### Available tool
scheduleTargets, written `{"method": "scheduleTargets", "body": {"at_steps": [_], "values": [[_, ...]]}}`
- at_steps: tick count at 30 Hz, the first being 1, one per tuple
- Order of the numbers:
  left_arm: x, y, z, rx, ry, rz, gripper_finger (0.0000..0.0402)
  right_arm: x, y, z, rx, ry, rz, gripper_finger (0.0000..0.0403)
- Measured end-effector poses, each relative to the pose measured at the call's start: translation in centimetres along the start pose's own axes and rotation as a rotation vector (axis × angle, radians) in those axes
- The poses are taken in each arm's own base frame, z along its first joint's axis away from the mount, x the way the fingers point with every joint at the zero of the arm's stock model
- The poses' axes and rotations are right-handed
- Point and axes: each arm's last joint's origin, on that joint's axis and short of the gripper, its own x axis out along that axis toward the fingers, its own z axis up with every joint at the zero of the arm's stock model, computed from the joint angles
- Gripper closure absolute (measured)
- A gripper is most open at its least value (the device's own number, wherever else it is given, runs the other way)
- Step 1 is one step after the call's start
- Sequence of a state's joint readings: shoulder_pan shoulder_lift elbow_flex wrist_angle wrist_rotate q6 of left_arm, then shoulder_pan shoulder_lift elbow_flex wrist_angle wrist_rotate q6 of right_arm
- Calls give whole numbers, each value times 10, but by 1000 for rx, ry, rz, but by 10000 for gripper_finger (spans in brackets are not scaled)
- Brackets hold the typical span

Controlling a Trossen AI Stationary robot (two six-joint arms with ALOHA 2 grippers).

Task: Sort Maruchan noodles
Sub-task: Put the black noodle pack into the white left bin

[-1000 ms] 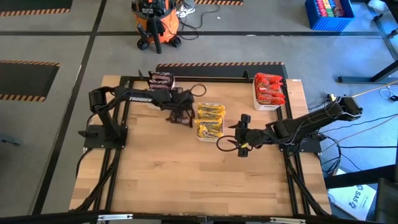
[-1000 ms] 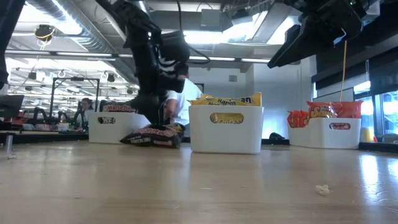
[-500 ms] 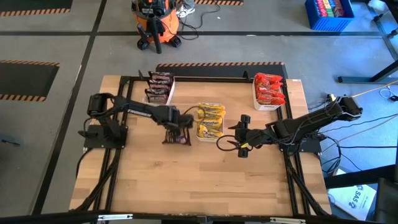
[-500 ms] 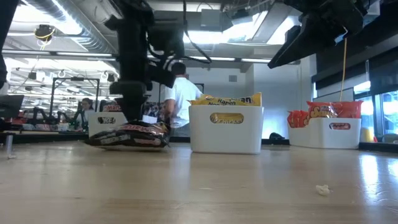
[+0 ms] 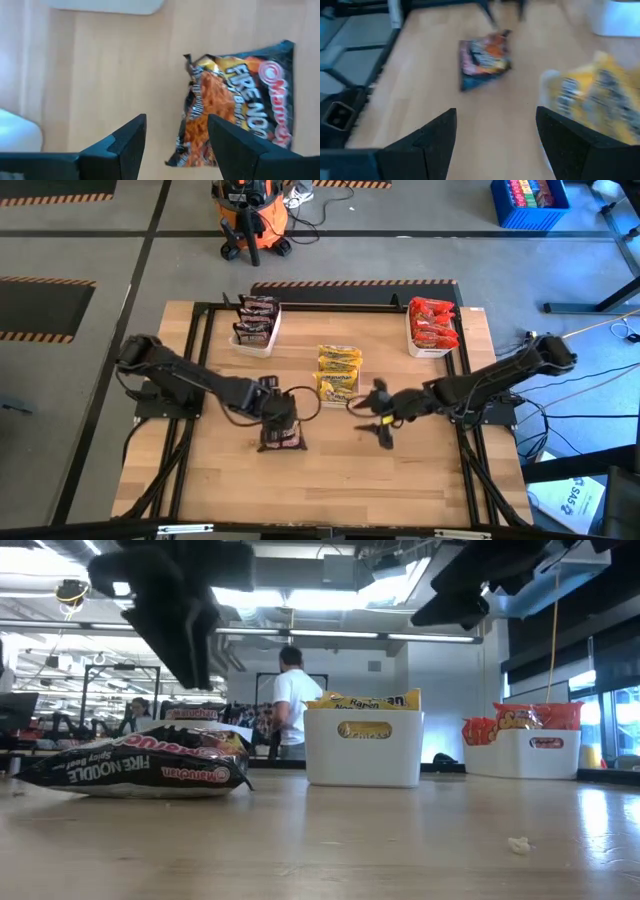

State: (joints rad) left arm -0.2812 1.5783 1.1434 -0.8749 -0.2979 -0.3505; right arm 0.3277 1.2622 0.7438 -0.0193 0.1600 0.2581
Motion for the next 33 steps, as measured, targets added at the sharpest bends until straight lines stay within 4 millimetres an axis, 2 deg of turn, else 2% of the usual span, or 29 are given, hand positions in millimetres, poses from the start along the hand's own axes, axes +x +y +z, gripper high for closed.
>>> {"method": "scheduleTargets", "body": {"at_steps": [5, 8, 11, 14, 18, 21, 25, 28, 33], "values": [[9, -6, -31, -54, -14, 94, 196, 38, 31, -13, -56, -67, 116, 149], [28, -10, -52, -78, -11, 115, 196, 65, 42, -24, -63, -82, 140, 149], [44, -13, -69, -113, -56, 122, 196, 93, 49, -27, -69, -59, 130, 149], [57, -19, -79, -155, -82, 47, 196, 117, 55, -26, -92, -8, 112, 149], [59, -29, -73, -236, -172, -113, 196, 141, 61, -17, -141, 38, 91, 149], [55, -37, -65, -280, -271, -185, 196, 150, 64, -14, -180, 68, 37, 149], [51, -47, -56, -303, -371, -259, 196, 154, 62, -20, -181, 153, -30, 149], [49, -50, -57, -223, -380, -281, 196, 152, 60, -28, -157, 234, -57, 149], [47, -49, -54, -191, -421, -224, 196, 146, 76, -36, -192, 279, 3, 149]]}}
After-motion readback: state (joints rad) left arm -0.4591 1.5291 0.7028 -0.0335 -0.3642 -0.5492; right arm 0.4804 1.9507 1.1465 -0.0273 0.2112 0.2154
